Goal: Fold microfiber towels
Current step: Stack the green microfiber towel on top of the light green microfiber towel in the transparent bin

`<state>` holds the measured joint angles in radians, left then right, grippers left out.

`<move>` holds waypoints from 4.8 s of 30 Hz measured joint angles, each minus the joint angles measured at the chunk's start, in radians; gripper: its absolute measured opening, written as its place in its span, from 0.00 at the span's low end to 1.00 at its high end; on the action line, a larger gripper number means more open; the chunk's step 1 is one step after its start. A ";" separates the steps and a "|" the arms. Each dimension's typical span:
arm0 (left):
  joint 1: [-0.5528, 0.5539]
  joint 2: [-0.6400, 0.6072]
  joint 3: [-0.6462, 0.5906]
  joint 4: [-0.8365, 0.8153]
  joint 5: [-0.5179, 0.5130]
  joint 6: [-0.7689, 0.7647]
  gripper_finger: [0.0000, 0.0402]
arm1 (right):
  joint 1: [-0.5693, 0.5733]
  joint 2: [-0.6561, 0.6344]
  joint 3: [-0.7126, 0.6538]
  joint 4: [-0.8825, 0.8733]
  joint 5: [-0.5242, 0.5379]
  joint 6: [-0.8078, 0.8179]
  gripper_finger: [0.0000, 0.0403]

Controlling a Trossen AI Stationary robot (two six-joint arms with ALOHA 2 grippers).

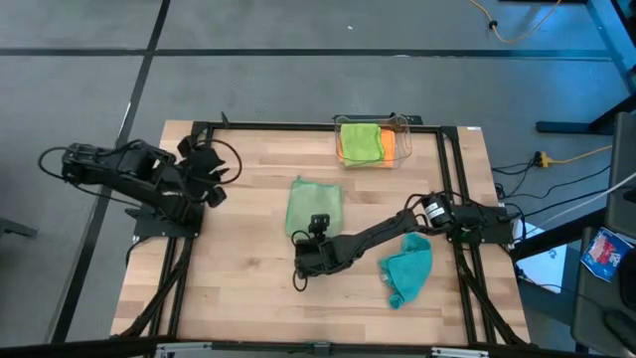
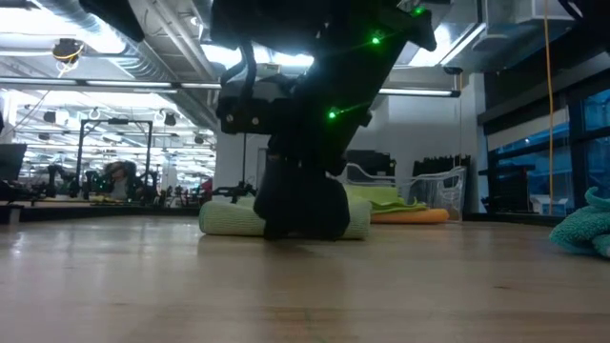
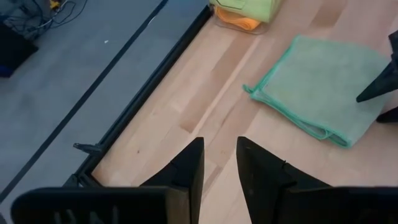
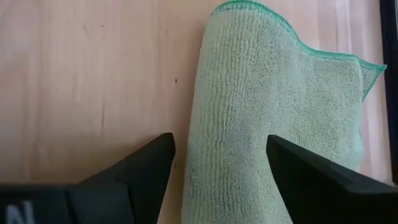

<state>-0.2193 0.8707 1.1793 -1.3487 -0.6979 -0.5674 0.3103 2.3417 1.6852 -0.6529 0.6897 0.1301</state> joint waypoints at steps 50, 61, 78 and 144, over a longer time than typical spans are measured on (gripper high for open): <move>0.000 0.010 -0.184 0.065 0.060 -0.005 0.22 | -0.123 -0.001 -0.024 -0.193 0.089 0.094 0.65; 0.000 0.010 -0.184 0.105 0.087 -0.006 0.22 | -0.210 -0.005 -0.028 -0.077 -0.045 0.156 0.65; 0.000 0.010 -0.184 0.111 0.086 -0.007 0.22 | -0.224 0.009 0.005 -0.013 0.028 0.153 0.04; 0.001 0.010 -0.184 0.129 0.083 -0.006 0.22 | -0.870 -0.425 -0.055 -0.273 -0.319 0.336 0.04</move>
<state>-0.2180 0.8806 0.9955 -1.2201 -0.6151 -0.5732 -0.5593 1.9163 1.6299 -0.9257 0.3705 0.4664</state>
